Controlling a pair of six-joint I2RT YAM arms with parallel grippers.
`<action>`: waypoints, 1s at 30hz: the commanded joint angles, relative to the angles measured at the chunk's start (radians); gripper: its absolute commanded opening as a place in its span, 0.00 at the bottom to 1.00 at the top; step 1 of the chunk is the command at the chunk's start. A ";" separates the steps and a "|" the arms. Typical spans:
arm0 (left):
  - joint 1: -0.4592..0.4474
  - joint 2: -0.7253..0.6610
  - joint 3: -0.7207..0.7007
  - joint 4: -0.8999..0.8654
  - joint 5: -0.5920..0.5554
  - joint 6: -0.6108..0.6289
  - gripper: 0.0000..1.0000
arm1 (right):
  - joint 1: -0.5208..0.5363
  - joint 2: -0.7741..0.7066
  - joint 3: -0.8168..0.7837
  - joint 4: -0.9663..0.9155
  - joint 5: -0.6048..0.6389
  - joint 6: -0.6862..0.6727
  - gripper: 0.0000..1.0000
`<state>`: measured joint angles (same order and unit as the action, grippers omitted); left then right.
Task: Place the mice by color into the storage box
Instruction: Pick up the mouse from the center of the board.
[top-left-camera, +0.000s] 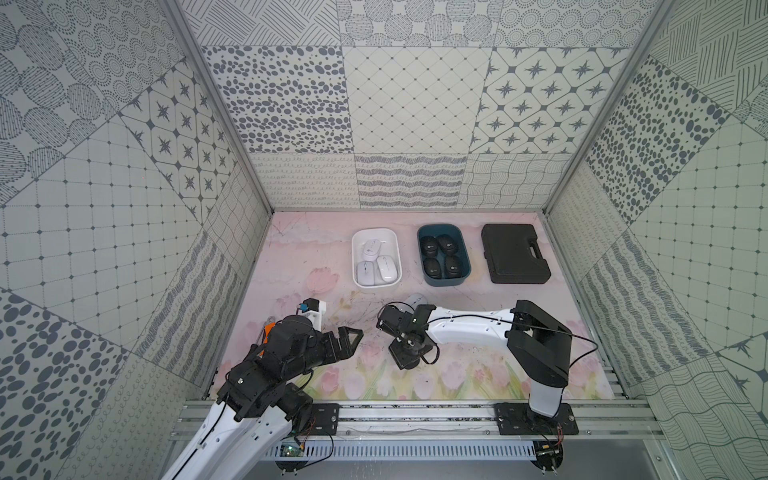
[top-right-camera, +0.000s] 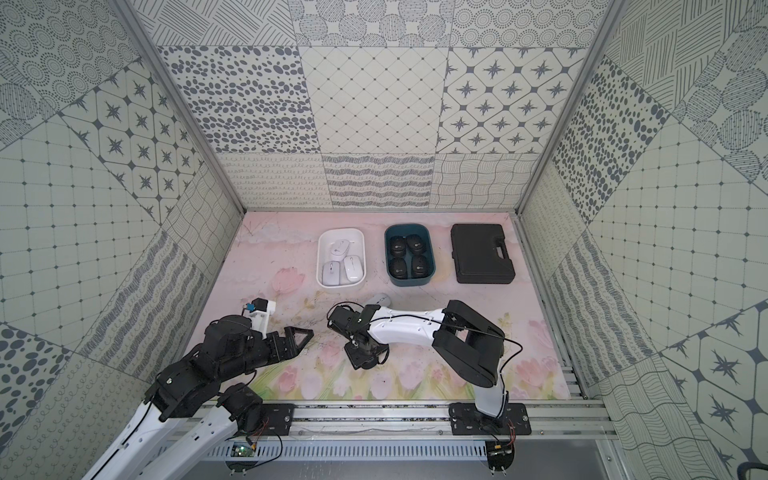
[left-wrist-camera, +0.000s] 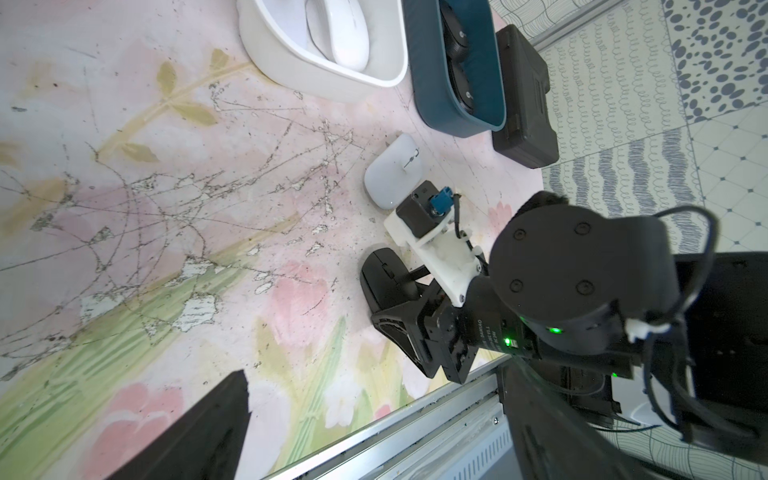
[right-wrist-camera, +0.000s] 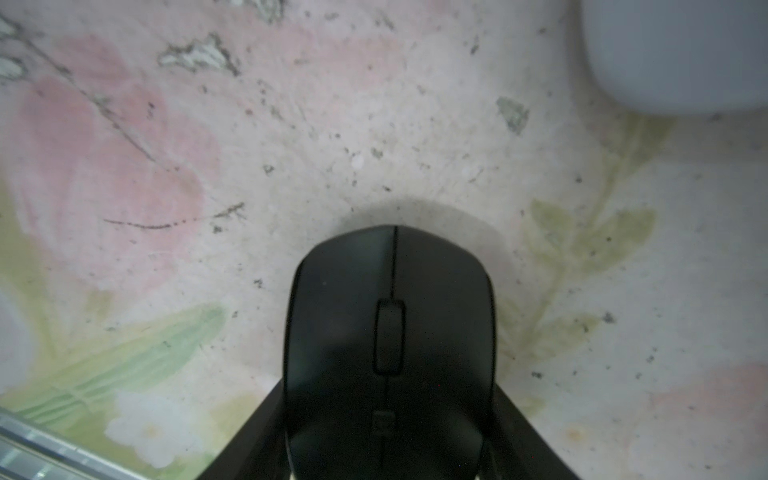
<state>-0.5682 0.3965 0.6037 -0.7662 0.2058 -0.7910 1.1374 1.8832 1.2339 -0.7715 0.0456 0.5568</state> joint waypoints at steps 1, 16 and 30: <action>0.000 -0.011 -0.008 0.091 0.110 0.043 0.99 | -0.003 -0.011 -0.019 -0.002 0.059 0.040 0.49; -0.008 0.012 0.005 0.173 0.262 0.098 0.99 | -0.110 -0.060 -0.014 0.018 0.048 0.086 0.44; -0.024 0.043 0.033 0.191 0.269 0.141 0.99 | -0.185 -0.084 0.096 -0.011 0.018 0.037 0.44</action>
<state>-0.5892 0.4278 0.6109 -0.6327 0.4465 -0.7029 0.9588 1.8515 1.2827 -0.7788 0.0792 0.6132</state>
